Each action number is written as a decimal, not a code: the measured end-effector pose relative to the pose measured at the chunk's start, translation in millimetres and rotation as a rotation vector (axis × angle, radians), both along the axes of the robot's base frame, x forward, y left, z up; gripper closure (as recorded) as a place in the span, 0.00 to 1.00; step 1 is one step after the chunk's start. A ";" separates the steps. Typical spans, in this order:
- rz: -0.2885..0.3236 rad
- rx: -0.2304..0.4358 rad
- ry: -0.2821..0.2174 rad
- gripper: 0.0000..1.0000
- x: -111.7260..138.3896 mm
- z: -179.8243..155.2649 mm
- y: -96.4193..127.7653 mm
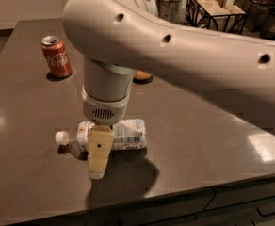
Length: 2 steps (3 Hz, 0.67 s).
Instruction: Place blue plastic bottle upright
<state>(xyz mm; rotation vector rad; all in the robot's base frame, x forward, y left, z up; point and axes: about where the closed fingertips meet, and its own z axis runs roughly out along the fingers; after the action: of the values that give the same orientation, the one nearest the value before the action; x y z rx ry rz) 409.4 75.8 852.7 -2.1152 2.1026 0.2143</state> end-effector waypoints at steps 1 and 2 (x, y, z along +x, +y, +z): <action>0.012 -0.016 0.004 0.14 -2.5 -6.9 15.1; 0.014 -0.029 0.005 0.37 -1.7 -9.3 22.1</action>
Offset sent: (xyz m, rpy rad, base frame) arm 0.0012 0.0304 -0.0165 -0.0459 0.0189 0.0155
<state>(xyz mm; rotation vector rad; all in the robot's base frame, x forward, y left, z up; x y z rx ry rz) 407.8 97.9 843.4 -2.1477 2.1070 0.1921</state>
